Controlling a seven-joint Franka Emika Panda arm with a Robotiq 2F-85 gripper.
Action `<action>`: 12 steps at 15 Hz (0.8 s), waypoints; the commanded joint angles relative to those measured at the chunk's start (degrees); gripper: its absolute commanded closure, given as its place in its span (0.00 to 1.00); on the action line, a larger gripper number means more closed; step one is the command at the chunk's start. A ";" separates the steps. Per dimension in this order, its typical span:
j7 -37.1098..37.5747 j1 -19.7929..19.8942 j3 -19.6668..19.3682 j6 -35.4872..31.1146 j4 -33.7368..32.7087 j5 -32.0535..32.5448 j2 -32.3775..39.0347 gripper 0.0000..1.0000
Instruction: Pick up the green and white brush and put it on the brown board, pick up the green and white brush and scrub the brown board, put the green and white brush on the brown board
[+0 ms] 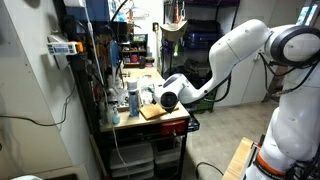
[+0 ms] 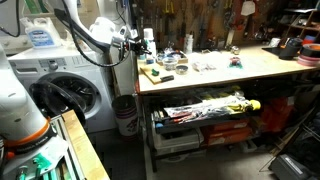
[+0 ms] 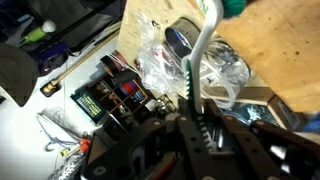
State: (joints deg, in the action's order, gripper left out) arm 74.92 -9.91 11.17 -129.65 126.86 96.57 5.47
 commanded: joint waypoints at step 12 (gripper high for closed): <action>2.19 -0.16 0.22 -4.46 -0.17 -0.41 1.77 0.95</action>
State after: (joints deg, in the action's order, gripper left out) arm 76.52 -9.79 10.85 -130.11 128.99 96.81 5.36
